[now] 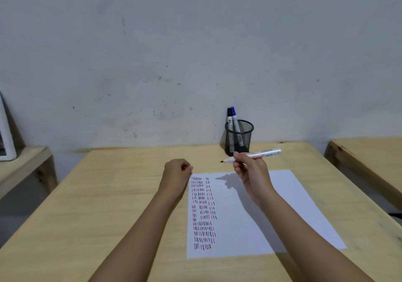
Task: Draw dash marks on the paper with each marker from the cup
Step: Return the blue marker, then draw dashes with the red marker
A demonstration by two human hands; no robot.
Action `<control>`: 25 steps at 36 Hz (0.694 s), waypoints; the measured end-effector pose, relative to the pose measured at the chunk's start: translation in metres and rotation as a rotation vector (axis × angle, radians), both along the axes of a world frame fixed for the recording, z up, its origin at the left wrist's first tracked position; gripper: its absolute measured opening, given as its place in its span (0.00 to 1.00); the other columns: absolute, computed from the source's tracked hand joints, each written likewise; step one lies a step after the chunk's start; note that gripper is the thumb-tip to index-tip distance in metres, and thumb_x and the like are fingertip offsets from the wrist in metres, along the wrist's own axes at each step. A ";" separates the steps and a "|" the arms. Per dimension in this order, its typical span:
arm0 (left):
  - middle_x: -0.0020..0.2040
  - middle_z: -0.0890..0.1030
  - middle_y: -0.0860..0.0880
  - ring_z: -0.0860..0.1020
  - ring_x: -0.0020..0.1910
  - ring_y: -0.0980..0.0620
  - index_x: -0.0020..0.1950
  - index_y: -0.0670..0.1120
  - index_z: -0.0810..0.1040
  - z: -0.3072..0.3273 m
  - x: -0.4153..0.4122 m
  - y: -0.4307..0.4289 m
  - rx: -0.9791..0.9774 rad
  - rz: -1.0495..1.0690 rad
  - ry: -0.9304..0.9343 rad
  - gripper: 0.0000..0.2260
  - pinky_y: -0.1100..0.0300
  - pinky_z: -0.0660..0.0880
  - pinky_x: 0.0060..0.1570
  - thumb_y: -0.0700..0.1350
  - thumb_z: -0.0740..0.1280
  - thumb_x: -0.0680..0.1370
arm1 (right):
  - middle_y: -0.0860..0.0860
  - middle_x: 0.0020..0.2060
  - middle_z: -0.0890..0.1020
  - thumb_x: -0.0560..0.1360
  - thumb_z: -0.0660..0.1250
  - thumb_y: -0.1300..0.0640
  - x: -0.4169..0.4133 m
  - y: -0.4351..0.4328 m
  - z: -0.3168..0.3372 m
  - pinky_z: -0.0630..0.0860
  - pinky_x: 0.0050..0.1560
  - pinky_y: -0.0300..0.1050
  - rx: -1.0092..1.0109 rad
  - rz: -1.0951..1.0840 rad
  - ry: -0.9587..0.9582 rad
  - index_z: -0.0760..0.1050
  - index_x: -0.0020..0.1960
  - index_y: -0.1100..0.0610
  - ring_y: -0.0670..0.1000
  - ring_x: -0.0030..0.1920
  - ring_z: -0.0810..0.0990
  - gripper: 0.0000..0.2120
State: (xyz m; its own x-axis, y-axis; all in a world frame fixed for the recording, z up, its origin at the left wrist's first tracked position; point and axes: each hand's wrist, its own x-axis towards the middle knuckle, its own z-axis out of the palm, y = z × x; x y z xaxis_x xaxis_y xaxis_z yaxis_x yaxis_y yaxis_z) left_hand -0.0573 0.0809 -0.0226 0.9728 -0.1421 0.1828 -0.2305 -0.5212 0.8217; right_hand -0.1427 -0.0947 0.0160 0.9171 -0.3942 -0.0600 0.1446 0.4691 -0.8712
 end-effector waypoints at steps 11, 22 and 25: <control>0.39 0.87 0.48 0.84 0.43 0.56 0.48 0.40 0.83 0.039 -0.033 -0.040 -0.992 -0.148 0.362 0.06 0.70 0.78 0.43 0.40 0.71 0.73 | 0.48 0.25 0.79 0.73 0.67 0.66 -0.001 0.001 0.008 0.76 0.30 0.31 0.137 -0.027 -0.125 0.77 0.41 0.61 0.43 0.28 0.78 0.03; 0.37 0.86 0.50 0.84 0.39 0.59 0.47 0.42 0.82 0.046 -0.051 -0.058 -1.094 -0.244 0.450 0.04 0.71 0.78 0.42 0.39 0.69 0.74 | 0.49 0.26 0.78 0.73 0.66 0.68 -0.007 0.000 0.011 0.75 0.29 0.32 0.039 -0.036 -0.181 0.75 0.41 0.62 0.44 0.27 0.77 0.03; 0.37 0.86 0.51 0.83 0.38 0.59 0.46 0.43 0.83 0.048 -0.053 -0.060 -1.074 -0.241 0.460 0.04 0.71 0.78 0.40 0.40 0.70 0.73 | 0.50 0.27 0.77 0.73 0.66 0.67 -0.008 -0.001 0.012 0.74 0.29 0.32 0.009 -0.040 -0.195 0.75 0.42 0.62 0.44 0.27 0.76 0.03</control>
